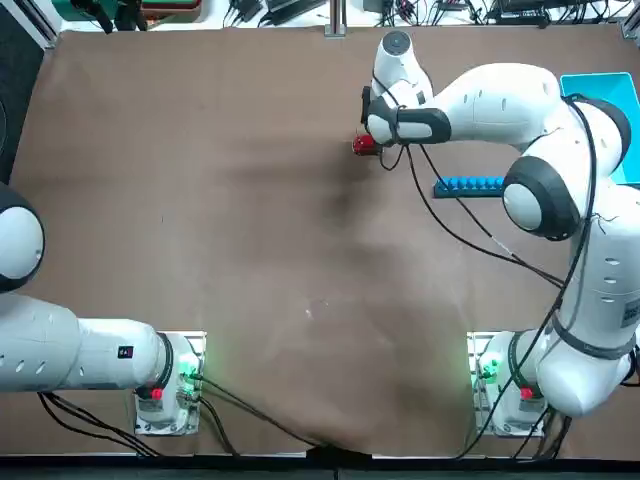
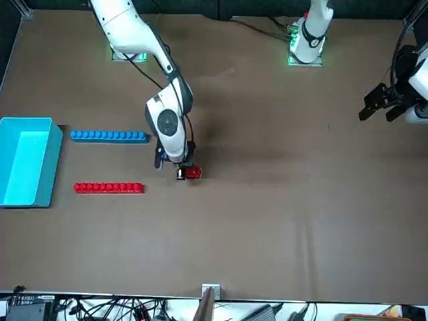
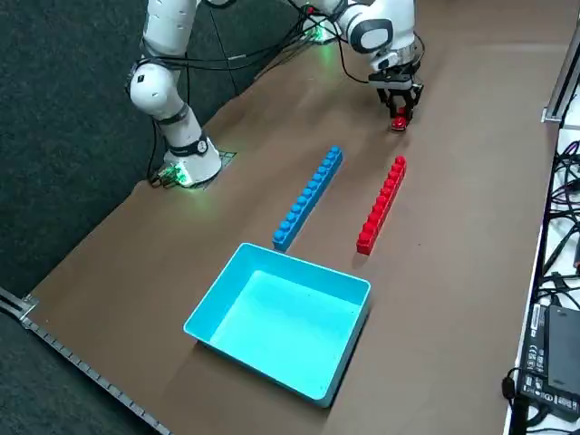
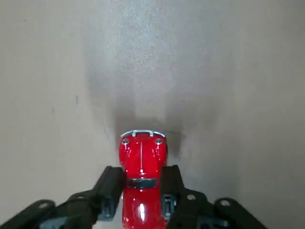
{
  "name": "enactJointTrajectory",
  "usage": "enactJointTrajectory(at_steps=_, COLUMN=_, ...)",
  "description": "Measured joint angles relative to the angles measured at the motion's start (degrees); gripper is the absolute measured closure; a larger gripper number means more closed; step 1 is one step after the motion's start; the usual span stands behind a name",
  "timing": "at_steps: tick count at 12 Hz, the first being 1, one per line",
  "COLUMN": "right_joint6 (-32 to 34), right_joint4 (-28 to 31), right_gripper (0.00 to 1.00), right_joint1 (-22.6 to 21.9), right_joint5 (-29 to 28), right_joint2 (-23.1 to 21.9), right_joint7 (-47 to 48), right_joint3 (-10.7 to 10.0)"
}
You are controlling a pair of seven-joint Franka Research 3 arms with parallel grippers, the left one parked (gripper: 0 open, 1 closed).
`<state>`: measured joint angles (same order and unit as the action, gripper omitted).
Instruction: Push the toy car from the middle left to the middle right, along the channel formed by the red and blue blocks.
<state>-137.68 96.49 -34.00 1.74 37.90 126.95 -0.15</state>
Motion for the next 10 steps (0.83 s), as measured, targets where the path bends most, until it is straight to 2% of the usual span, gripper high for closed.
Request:
enactJointTrajectory(at_steps=2, right_joint6=0.6, right_joint4=-0.5, right_gripper=0.39, right_joint1=-0.1, right_joint5=0.0, right_joint2=0.6, right_joint7=0.0, right_joint3=-0.1)
enactJointTrajectory(at_steps=5, right_joint6=7.2, right_joint4=-4.9, right_gripper=0.04, right_joint1=-0.1, right_joint5=0.9, right_joint2=1.5, right_joint7=0.0, right_joint3=-0.6)
enactJointTrajectory(at_steps=6, right_joint6=9.8, right_joint4=-6.9, right_gripper=0.0, right_joint1=0.0, right_joint5=0.9, right_joint2=1.5, right_joint7=0.0, right_joint3=-0.8)
enactJointTrajectory(at_steps=10, right_joint6=14.5, right_joint4=-11.1, right_gripper=0.0, right_joint1=0.4, right_joint5=1.0, right_joint2=1.0, right_joint7=0.0, right_joint3=-1.5)
